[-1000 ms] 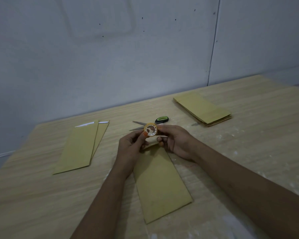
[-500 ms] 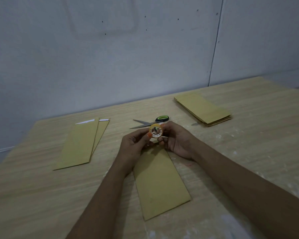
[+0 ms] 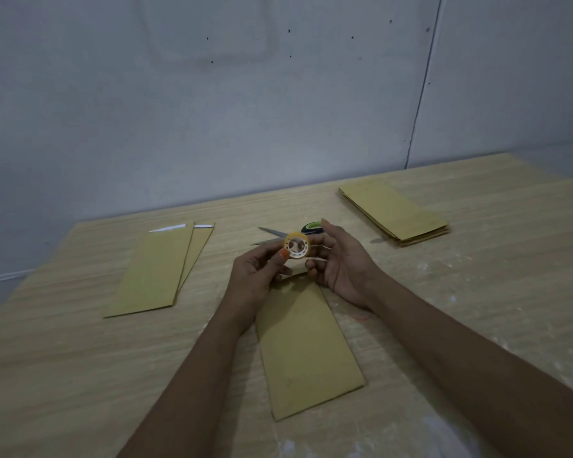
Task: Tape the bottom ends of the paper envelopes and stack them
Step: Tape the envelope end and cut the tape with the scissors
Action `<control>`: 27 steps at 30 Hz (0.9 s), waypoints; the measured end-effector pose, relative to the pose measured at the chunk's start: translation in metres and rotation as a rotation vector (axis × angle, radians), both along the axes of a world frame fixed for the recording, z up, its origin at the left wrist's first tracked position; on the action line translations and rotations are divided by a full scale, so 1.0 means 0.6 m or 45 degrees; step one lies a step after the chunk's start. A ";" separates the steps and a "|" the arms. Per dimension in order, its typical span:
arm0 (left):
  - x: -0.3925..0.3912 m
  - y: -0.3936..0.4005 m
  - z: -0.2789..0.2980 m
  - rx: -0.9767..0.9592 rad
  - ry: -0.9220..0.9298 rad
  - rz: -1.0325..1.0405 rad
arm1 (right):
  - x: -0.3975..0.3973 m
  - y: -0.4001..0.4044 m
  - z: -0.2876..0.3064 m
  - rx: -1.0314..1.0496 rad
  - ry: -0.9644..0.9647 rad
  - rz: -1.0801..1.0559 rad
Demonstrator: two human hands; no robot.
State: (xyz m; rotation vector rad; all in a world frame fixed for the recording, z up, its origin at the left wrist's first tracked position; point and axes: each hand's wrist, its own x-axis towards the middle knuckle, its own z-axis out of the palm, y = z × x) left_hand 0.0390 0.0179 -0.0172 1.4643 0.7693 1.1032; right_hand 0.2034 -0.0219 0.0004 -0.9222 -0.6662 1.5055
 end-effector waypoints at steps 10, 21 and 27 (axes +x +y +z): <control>-0.001 -0.003 -0.001 0.019 -0.029 0.076 | -0.005 0.002 -0.034 0.534 -0.988 -0.498; 0.005 -0.002 -0.011 0.257 0.086 -0.002 | -0.010 0.001 -0.038 0.756 -1.110 -0.564; 0.004 0.000 -0.014 0.304 0.100 -0.046 | -0.012 -0.001 -0.039 0.646 -1.070 -0.437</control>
